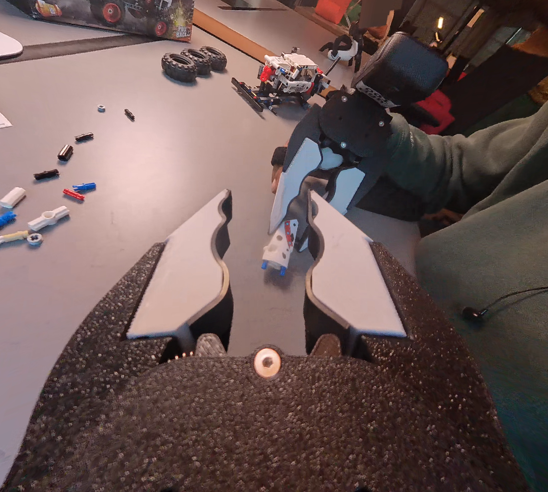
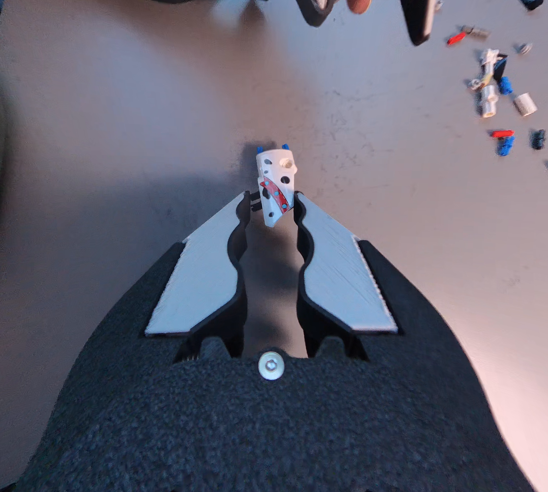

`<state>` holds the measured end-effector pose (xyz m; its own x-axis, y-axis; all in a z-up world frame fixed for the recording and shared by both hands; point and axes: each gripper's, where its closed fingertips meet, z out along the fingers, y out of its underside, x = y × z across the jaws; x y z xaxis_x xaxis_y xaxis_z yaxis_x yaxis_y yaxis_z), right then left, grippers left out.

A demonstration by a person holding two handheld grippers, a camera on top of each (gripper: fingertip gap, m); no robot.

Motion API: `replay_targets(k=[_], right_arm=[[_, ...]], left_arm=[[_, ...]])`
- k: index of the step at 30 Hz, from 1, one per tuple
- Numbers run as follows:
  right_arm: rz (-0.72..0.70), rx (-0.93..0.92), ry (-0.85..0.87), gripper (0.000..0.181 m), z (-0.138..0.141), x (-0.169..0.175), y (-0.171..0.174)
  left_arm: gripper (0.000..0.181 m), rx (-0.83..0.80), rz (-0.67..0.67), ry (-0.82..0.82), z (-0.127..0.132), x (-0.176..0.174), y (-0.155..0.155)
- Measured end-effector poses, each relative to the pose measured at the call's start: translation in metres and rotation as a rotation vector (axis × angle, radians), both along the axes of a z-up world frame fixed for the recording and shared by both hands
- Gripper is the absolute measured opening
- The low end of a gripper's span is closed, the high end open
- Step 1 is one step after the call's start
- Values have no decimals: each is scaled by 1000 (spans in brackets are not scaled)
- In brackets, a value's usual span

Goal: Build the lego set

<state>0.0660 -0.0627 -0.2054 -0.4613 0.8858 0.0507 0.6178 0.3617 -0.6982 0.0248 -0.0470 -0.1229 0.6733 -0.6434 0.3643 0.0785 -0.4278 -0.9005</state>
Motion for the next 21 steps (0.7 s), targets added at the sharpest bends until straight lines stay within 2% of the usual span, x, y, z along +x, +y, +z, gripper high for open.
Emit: replay_targets(k=[2,9,13,17,21], right_arm=[[1,-17,-52,28,-7,2,0],[-15,1,-72,29,-8,1,6],[-28,0,-44,39,-7,0,8],[-46,-14,64,44,7,-3,12],[-148,-29,257,46,38,-15,32]], left_arm=[[52,18,3,45,-4,1,1],[56,67,40,168,-14,0,6],[54,121,89,200,-12,-6,11],[52,212,170,246,-2,-17,16],[51,277,239,258,10,-28,18]])
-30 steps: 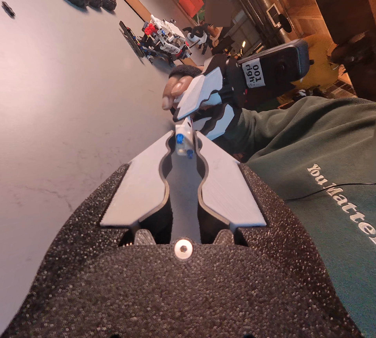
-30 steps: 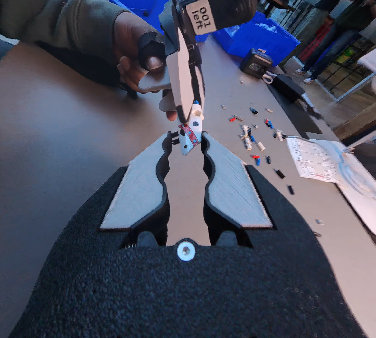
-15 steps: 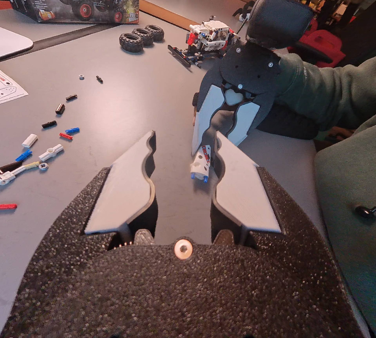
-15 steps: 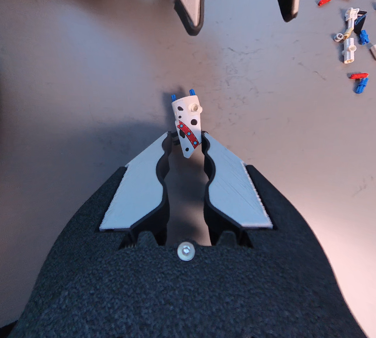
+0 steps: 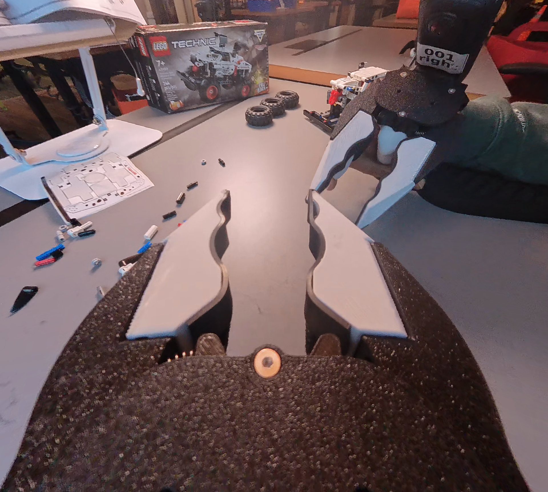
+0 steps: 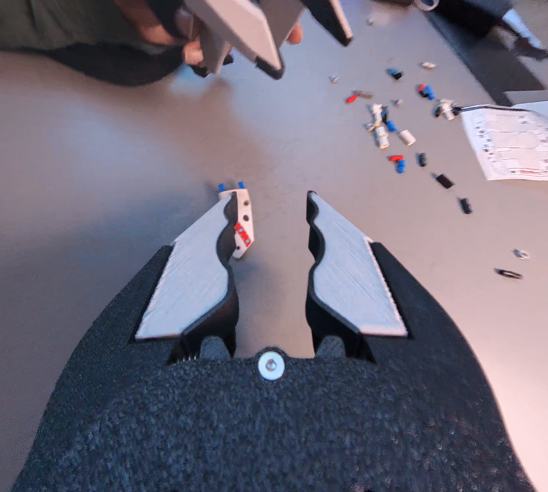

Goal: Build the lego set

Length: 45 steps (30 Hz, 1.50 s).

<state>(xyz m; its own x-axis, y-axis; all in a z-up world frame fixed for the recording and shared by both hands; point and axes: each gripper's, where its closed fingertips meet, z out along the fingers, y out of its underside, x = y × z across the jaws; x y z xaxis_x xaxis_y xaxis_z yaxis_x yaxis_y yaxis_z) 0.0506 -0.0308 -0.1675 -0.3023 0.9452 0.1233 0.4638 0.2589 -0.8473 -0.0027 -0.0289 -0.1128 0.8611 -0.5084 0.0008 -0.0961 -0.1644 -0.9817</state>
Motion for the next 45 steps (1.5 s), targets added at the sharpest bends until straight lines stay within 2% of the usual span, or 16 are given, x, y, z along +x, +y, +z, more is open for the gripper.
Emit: replay_targets(k=[4,11,14,18,22,25,30,33,38,41,45], right_arm=[[-167,-10,167,42,24,-7,39],[-396,-47,385,0,49,-4,96],[-457,-23,431,0,55,-3,106],[-517,27,490,16,74,-9,122],[-590,70,525,31,101,-20,160],[-661,6,563,46,128,-33,203],[-833,111,548,67,163,-52,304],[-915,85,507,80,174,-64,359],[-944,32,452,94,175,-100,398],[-954,23,430,97,165,-118,404],[-997,63,475,95,163,-120,404]], left_arm=[[51,35,46,7,5,-9,2],[53,59,79,-3,12,-13,1],[52,54,100,11,11,-18,2],[52,66,120,-20,12,-24,5],[53,51,118,-34,9,-25,5],[52,66,123,-24,12,-26,3],[52,80,134,-5,14,-28,2],[52,73,132,-15,13,-29,3],[46,67,168,9,10,-36,7],[34,93,277,115,22,-61,32],[33,88,327,181,74,-95,101]])
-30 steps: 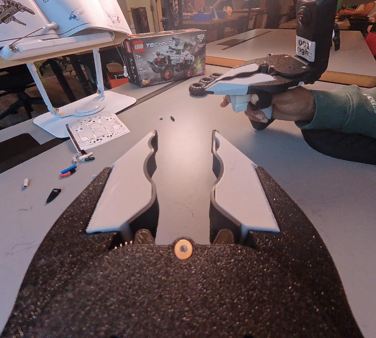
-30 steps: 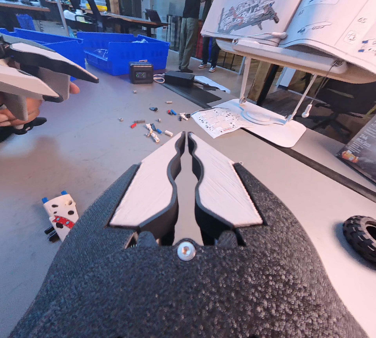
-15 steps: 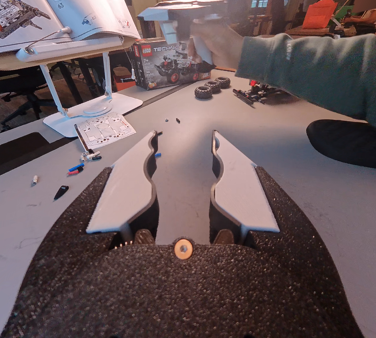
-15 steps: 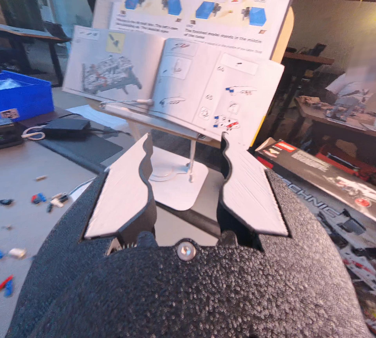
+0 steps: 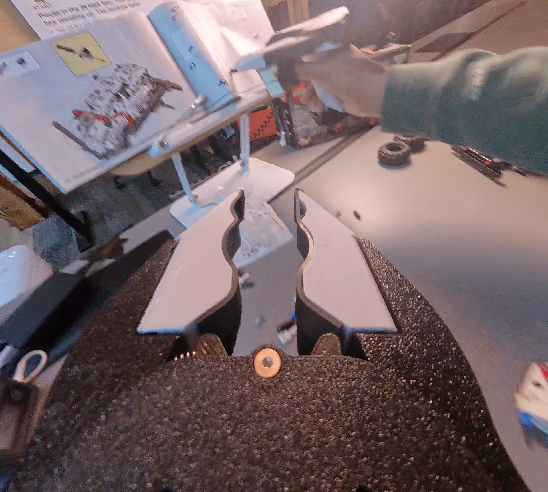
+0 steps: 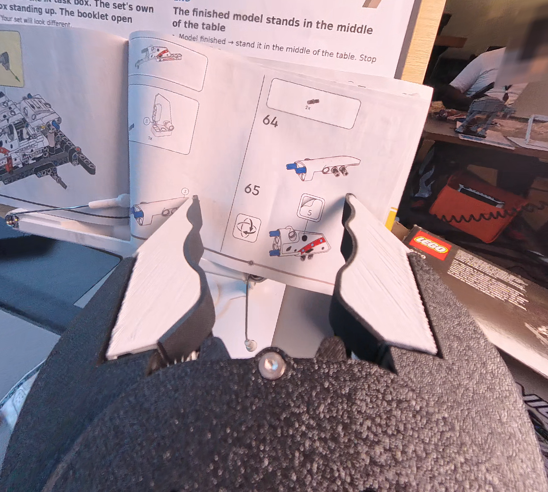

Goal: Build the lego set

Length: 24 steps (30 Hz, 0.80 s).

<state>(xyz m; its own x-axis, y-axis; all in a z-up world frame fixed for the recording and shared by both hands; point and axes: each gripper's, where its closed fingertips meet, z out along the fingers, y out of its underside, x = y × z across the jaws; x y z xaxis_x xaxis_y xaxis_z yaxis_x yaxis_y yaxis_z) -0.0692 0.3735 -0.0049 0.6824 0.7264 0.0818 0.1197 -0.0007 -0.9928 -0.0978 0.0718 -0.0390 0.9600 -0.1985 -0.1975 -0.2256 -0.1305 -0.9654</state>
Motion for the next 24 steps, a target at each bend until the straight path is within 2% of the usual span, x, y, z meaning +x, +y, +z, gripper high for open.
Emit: replay_targets(k=[2,4,7,10,13,15,18,21,23,24], right_arm=[[6,7,-7,85,-2,0,-4],[22,-7,-16,79,-4,0,-6],[79,-38,-16,69,-5,0,-12],[97,-42,-12,81,-3,2,-15],[91,-27,-11,89,-6,2,-17],[83,-17,-45,93,-14,-2,-18],[55,37,-71,93,-17,-3,-15],[57,39,-65,93,-17,-2,-13],[60,43,-78,92,-17,-1,-12],[60,45,-85,92,-17,0,-11]], left_arm=[[32,29,24,24,26,-21,46],[34,1,44,51,35,-40,96],[37,-59,37,143,30,-50,154],[37,-126,52,305,12,-57,187],[36,-162,69,412,-9,-69,200],[32,-129,51,413,-10,-70,198],[22,-144,32,314,-11,-69,193],[4,-131,0,99,-1,-74,189],[0,-161,-43,-9,3,-79,187],[0,-145,16,-6,6,-92,187]])
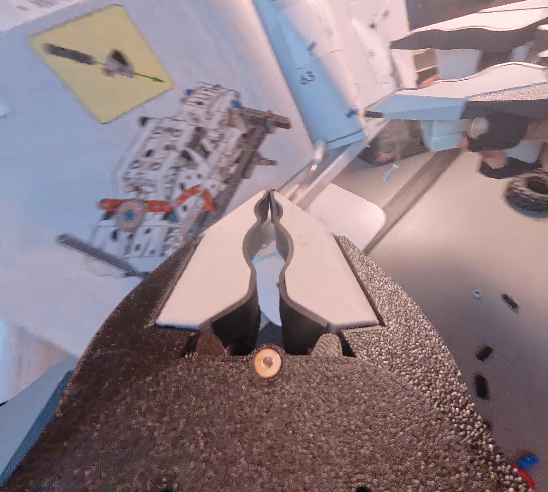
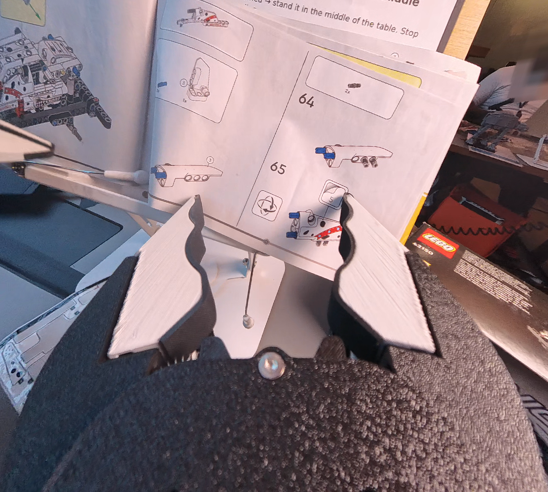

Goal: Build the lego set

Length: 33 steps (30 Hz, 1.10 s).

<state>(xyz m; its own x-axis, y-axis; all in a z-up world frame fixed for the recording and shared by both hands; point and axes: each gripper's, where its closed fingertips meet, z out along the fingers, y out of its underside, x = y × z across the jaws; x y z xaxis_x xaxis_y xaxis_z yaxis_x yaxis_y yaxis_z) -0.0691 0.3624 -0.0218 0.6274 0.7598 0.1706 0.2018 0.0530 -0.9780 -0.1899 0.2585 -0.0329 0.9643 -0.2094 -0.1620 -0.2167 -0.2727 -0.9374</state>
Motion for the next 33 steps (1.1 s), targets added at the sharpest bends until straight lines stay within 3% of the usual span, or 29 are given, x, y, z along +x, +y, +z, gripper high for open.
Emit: replay_targets(k=[1,3,6,11,14,18,19,23,26,29,33], right_arm=[[-2,3,-6,92,0,1,1],[0,3,-11,91,1,2,2],[0,9,-14,91,1,1,2],[-6,16,-14,91,1,1,3],[-11,20,-13,91,1,1,3],[-6,22,-20,90,1,3,3],[-4,24,-20,89,1,3,3],[2,35,-15,89,1,2,4],[-4,42,-15,89,1,2,5],[-10,48,-17,88,1,1,5],[-9,43,-19,88,3,2,7]], left_arm=[[0,36,39,5,6,-12,-2],[0,78,68,-162,13,-30,-11],[0,101,90,-305,7,-44,-27],[24,104,-23,10,4,-3,-26],[23,78,-76,123,12,17,-6],[21,-65,-153,314,-6,30,17],[13,-67,-159,351,-5,30,20],[1,-148,-216,350,-5,32,19],[0,-62,-148,208,16,22,19],[1,107,-3,-135,39,-14,3],[5,214,126,-492,17,-57,-31]])
